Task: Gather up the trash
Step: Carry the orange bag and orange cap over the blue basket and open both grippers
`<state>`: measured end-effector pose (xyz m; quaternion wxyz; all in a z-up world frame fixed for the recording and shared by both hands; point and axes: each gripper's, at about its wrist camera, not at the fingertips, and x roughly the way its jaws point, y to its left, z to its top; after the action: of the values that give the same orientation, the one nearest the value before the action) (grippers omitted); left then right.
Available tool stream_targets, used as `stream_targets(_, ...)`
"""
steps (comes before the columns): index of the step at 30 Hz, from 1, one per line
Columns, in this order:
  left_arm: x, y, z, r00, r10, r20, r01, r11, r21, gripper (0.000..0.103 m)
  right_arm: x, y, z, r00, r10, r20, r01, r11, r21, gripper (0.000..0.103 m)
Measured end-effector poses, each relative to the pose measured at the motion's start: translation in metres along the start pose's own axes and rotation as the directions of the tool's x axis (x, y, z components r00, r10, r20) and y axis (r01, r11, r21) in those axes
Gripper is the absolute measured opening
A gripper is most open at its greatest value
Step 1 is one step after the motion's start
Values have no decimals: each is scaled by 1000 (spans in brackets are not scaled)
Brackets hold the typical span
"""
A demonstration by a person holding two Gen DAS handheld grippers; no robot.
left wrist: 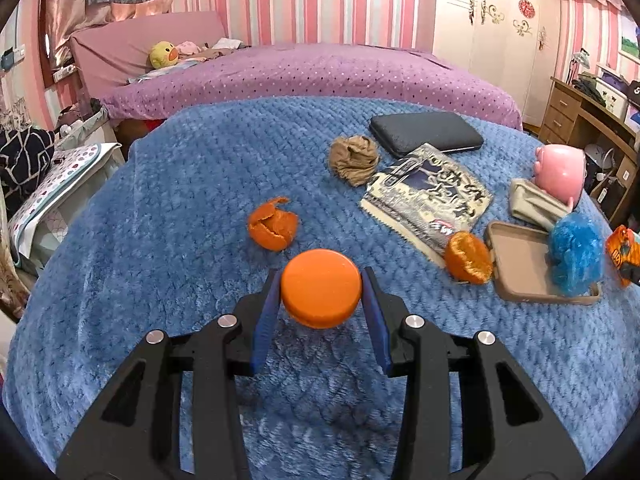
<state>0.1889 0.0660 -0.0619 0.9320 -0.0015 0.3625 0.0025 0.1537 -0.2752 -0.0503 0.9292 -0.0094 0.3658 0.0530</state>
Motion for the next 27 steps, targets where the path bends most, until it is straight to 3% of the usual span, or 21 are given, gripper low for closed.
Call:
stream_targets(6,-26,-32,8,997,-22,67,20,999,26,39,-24,-26,5,998,-14,63,11,999,46,3)
stream_targets(12,-50,-90,21,988,-91,121,85,995,56,39,-48,-66,3,994,-56,99,46,994,100,3)
stream_targets(18,-62,-168,28,974,-187,128,170,976,134,39,-72,-126,-12,985,-127,115,103,975,196,3)
stream_targets(27,-60,-293,5,940,-337,51,315,916,249,39,-95,-209,-48,973,-216,88,176,928,327,3)
